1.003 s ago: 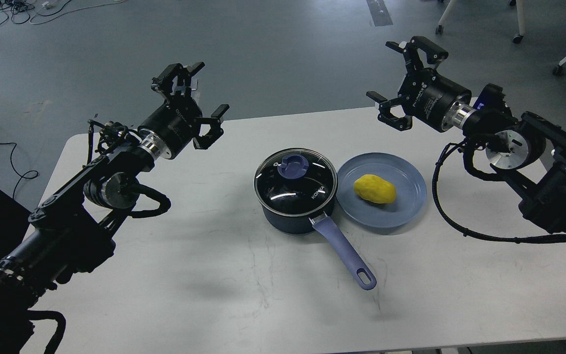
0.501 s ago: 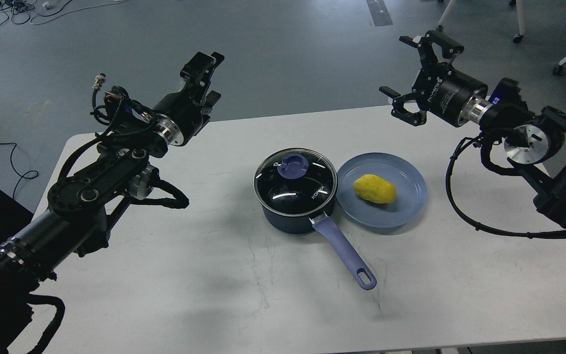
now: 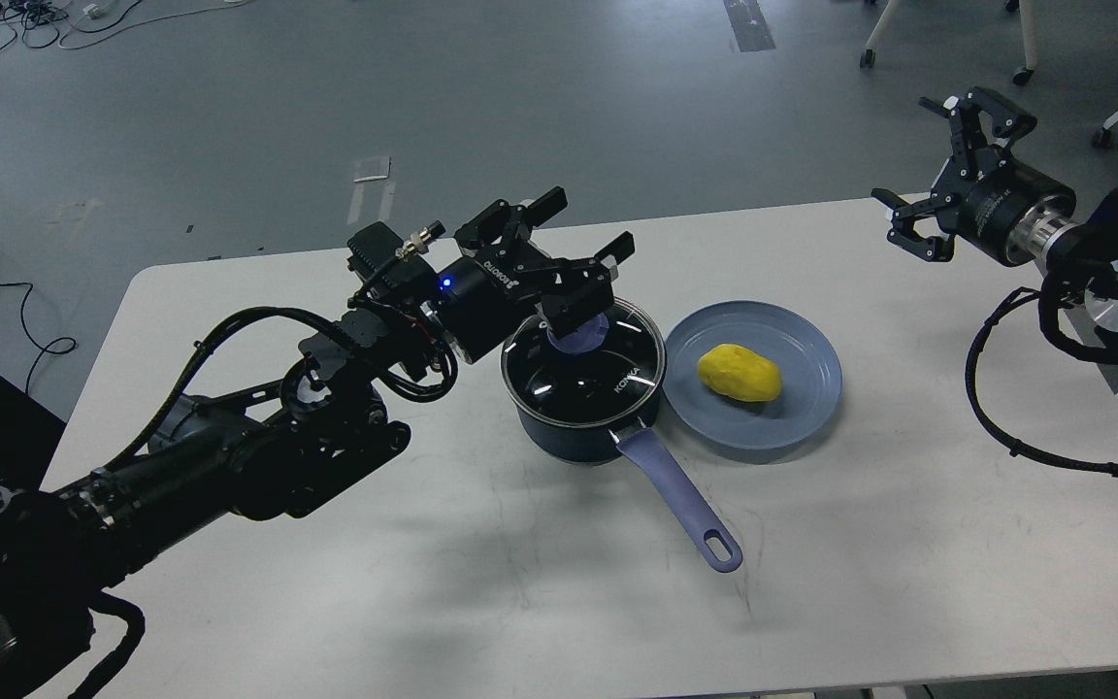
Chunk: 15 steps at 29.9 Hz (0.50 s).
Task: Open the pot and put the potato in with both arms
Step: 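Reach the left gripper down to the blue knob of the glass lid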
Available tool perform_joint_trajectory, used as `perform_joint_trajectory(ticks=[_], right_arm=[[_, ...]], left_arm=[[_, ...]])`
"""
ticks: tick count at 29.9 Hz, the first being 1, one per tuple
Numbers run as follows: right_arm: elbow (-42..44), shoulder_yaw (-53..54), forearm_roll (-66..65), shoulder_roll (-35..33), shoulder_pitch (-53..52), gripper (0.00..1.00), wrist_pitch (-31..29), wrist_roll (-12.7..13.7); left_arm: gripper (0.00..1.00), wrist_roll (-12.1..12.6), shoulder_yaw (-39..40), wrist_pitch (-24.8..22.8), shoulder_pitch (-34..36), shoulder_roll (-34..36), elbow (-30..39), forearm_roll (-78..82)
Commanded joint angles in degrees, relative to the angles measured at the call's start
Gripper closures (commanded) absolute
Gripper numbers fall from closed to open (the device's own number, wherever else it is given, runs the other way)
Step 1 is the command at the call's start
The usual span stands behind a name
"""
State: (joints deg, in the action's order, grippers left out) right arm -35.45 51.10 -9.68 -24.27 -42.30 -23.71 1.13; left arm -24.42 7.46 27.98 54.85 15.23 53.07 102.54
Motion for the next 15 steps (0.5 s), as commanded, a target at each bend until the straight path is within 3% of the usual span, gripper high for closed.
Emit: perform_joint_trajectory(ticks=[1,7,15], right_arm=[[0.1,-0.2,0.0,0.0,0.3,0.0,0.1,0.0],[0.0,-0.3,0.0,0.0,0.9,0.0,0.2,-0.1],[0.1,-0.4,0.0,0.0,1.1,0.0,0.4,-0.3]], left_arm=[[0.02,-0.2,-3.0,0.0,2.1,0.0,-0.5,8.7],[0.02,-0.4,-8.5,-0.4,4.7,-0.6,-3.7,8.2],[0.02,-0.4,-8.8,-6.3,3.4,-0.4,-3.9,6.4]])
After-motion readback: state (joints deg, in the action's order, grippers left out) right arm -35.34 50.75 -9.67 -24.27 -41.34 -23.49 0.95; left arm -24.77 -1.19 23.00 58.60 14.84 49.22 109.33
